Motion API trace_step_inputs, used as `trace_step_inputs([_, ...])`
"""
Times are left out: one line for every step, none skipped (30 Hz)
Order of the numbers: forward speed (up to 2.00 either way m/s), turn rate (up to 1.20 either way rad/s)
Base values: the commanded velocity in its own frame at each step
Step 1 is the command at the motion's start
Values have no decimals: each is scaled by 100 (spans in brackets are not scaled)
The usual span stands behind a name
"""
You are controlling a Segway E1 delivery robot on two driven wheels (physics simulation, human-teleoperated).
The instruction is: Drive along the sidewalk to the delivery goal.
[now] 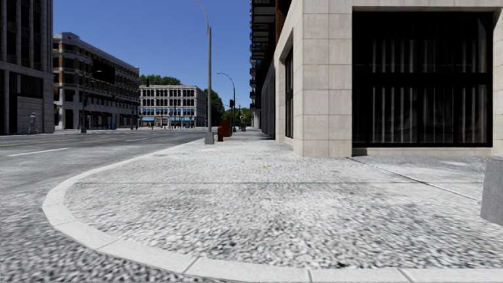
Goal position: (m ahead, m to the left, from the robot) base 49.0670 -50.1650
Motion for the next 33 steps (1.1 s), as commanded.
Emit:
trace_step_inputs([195,0])
trace_step_inputs([195,0])
trace_step_inputs([195,0])
trace_step_inputs([195,0])
trace_step_inputs([195,0])
trace_step_inputs([195,0])
trace_step_inputs([195,0])
trace_step_inputs([195,0])
trace_step_inputs([195,0])
trace_step_inputs([195,0])
trace_step_inputs([195,0])
trace_step_inputs([195,0])
trace_step_inputs([195,0])
trace_step_inputs([195,0])
trace_step_inputs([195,0])
trace_step_inputs([195,0])
trace_step_inputs([132,0])
trace_step_inputs([110,0])
trace_step_inputs([103,0])
trace_step_inputs([102,0])
trace_step_inputs([101,0])
trace_step_inputs([101,0])
trace_step_inputs([102,0])
trace_step_inputs([105,0])
trace_step_inputs([105,0])
trace_step_inputs([108,0])
trace_step_inputs([110,0])
trace_step_inputs([110,0])
trace_step_inputs([112,0])
trace_step_inputs([113,0])
trace_step_inputs([115,0])
trace_step_inputs([115,0])
trace_step_inputs([116,0])
